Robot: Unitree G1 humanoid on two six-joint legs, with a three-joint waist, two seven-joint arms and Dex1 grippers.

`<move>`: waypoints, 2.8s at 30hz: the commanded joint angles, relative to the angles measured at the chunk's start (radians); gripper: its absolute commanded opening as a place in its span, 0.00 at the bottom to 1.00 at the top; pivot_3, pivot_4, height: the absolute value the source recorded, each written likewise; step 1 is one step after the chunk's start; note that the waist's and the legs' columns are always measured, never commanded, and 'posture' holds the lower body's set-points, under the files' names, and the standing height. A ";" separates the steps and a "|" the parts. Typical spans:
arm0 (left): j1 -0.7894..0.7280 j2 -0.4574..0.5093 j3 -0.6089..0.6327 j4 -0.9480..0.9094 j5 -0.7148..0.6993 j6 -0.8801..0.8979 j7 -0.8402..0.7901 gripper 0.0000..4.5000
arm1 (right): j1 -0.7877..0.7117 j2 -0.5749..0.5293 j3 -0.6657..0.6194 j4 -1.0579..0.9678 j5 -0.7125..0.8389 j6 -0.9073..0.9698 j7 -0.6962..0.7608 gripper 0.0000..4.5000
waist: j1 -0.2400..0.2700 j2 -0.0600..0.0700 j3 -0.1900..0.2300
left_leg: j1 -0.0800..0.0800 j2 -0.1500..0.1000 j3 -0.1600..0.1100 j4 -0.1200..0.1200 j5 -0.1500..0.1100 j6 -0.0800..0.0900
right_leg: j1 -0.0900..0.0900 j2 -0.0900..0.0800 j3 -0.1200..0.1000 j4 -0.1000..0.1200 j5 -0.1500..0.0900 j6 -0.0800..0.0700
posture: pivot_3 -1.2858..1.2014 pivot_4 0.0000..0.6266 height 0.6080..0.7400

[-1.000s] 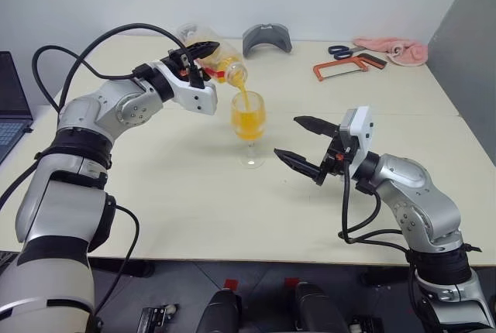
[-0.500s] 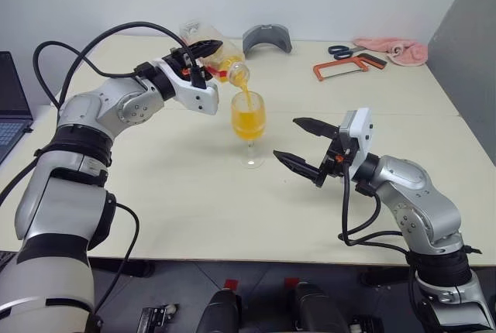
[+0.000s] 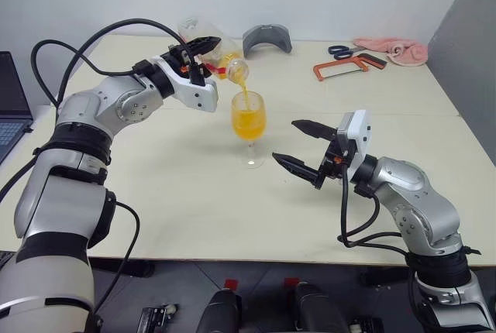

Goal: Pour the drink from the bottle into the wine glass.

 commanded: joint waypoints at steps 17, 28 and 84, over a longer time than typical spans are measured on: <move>0.095 -0.111 0.176 -0.064 -0.428 0.126 -0.277 0.38 | -0.013 0.024 0.010 -0.029 -0.016 -0.043 -0.016 1.00 | -0.002 0.000 0.000 | 0.000 0.000 0.000 0.000 0.000 0.000 | 0.000 0.000 0.000 0.001 0.000 0.000 | 0.52 0.24 1.00; 0.350 -0.199 0.411 -0.371 -0.829 0.527 -0.499 0.38 | -0.029 0.029 0.067 -0.089 -0.019 0.015 -0.024 1.00 | -0.023 0.000 0.000 | 0.000 0.002 -0.002 0.001 0.001 -0.001 | 0.000 0.000 0.000 0.001 0.000 0.000 | 0.52 0.24 1.00; 1.073 -0.298 0.728 -1.028 -1.092 1.088 -0.349 1.00 | 0.249 0.243 0.097 0.216 -0.296 -0.437 -0.289 1.00 | -0.015 -0.005 -0.004 | 0.002 0.004 -0.010 0.000 0.000 0.000 | 0.002 -0.002 0.000 0.001 0.000 0.000 | 0.52 0.24 1.00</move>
